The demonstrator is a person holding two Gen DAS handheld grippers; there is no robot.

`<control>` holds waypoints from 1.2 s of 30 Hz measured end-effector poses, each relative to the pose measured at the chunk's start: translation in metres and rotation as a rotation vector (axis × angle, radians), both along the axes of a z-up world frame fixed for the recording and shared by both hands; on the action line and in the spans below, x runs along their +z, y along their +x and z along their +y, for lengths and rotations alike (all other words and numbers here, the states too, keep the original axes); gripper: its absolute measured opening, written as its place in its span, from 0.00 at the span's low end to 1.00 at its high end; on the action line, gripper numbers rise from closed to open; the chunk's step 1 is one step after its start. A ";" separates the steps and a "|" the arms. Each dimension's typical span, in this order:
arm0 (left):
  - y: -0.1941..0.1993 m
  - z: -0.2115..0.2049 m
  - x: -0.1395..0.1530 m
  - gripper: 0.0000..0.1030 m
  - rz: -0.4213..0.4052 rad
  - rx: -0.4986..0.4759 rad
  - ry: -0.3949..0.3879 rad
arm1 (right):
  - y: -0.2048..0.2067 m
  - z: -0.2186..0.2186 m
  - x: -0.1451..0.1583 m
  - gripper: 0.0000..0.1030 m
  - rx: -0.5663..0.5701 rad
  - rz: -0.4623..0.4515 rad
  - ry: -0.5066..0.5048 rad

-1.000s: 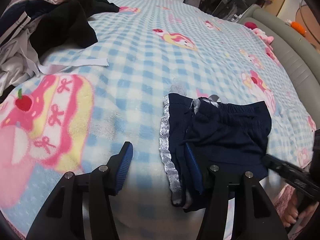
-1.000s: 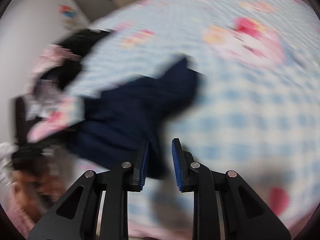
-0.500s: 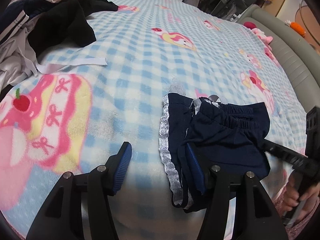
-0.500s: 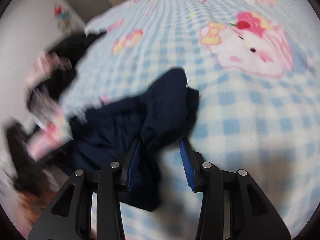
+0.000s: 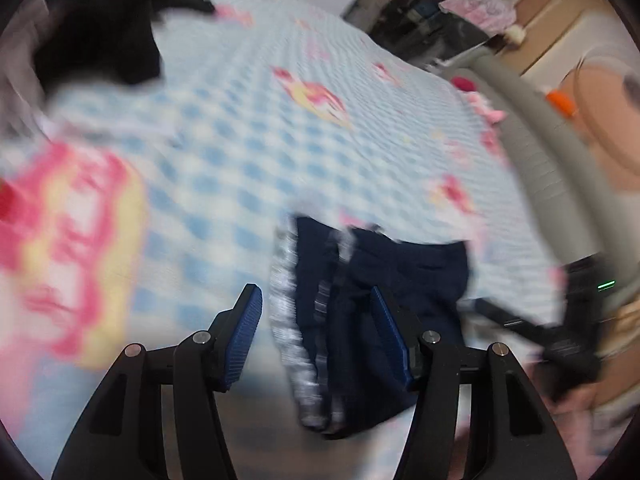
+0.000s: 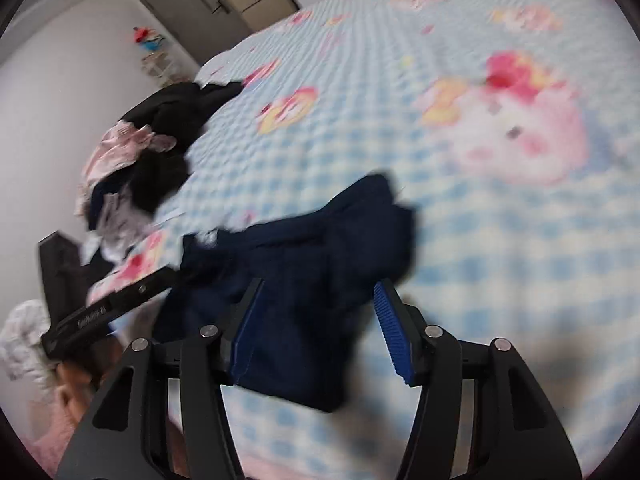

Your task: Fold clothes

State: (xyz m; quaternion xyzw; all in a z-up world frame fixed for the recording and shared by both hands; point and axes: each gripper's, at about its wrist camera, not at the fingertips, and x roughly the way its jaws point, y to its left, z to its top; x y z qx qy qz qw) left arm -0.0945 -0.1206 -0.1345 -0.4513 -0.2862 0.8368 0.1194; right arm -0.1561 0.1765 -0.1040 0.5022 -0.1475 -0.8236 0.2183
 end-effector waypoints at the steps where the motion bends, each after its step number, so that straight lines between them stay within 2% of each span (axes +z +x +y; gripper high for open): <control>1: -0.001 0.002 -0.003 0.57 -0.011 -0.005 -0.008 | -0.001 -0.003 -0.007 0.56 0.002 -0.022 0.018; 4: -0.004 0.013 -0.009 0.57 -0.028 -0.037 -0.057 | -0.004 -0.011 -0.025 0.56 0.016 -0.060 0.062; 6: -0.007 0.020 -0.011 0.57 -0.037 -0.053 -0.101 | -0.005 -0.016 -0.026 0.61 0.027 -0.051 0.063; 8: -0.009 0.020 -0.013 0.56 -0.051 -0.034 -0.124 | -0.008 -0.020 -0.026 0.60 0.018 -0.023 0.098; 9: -0.010 0.020 -0.014 0.52 -0.058 -0.022 -0.133 | -0.010 -0.022 -0.025 0.59 0.010 -0.006 0.121; 10: -0.009 0.016 -0.013 0.52 -0.054 -0.001 -0.129 | -0.012 -0.023 -0.024 0.53 -0.002 0.007 0.139; 11: -0.008 0.011 -0.011 0.52 -0.047 0.024 -0.120 | -0.012 -0.023 -0.021 0.52 -0.017 0.016 0.152; 15: -0.005 -0.005 -0.002 0.51 -0.007 0.079 -0.060 | -0.008 -0.020 -0.012 0.51 -0.079 0.071 0.185; 17: -0.007 -0.005 -0.006 0.52 -0.019 0.031 0.001 | -0.005 -0.015 -0.008 0.53 -0.087 0.095 0.173; 19: -0.011 0.003 -0.013 0.52 -0.048 -0.029 0.044 | -0.010 -0.014 -0.011 0.57 -0.057 0.061 0.102; 20: -0.012 0.008 -0.014 0.53 -0.051 -0.046 0.028 | -0.012 -0.015 -0.015 0.59 -0.032 0.032 0.074; 21: -0.013 0.017 -0.012 0.53 -0.044 -0.068 -0.020 | -0.015 -0.018 -0.019 0.60 -0.011 0.012 0.065; 23: -0.016 0.028 -0.009 0.53 -0.032 -0.098 -0.069 | -0.016 -0.028 -0.024 0.67 0.030 0.010 0.096; 24: -0.016 0.032 -0.008 0.51 -0.026 -0.103 -0.089 | -0.017 -0.035 -0.029 0.69 0.058 0.012 0.121; 25: -0.014 0.034 -0.006 0.43 -0.021 -0.100 -0.113 | -0.018 -0.038 -0.031 0.73 0.069 0.014 0.133; 26: -0.012 0.039 -0.002 0.26 -0.003 -0.093 -0.166 | -0.019 -0.040 -0.033 0.72 0.071 0.018 0.141; 27: -0.010 0.044 0.002 0.22 0.019 -0.085 -0.230 | -0.020 -0.042 -0.035 0.70 0.073 0.022 0.149; 29: 0.000 0.046 0.011 0.18 0.054 -0.087 -0.284 | -0.017 -0.040 -0.027 0.45 0.053 0.043 0.138; 30: 0.003 0.048 0.015 0.17 0.062 -0.087 -0.296 | -0.016 -0.039 -0.023 0.39 0.052 0.048 0.131; 31: 0.006 0.049 0.018 0.16 0.065 -0.088 -0.288 | -0.017 -0.039 -0.021 0.29 0.062 0.045 0.128; 32: 0.009 0.048 0.020 0.14 0.064 -0.084 -0.271 | -0.017 -0.039 -0.020 0.25 0.072 0.042 0.125; 35: 0.008 0.046 0.024 0.13 0.053 -0.054 -0.217 | -0.019 -0.040 -0.016 0.15 0.101 0.033 0.116; 36: 0.007 0.046 0.025 0.13 0.050 -0.044 -0.203 | -0.019 -0.040 -0.014 0.14 0.111 0.030 0.113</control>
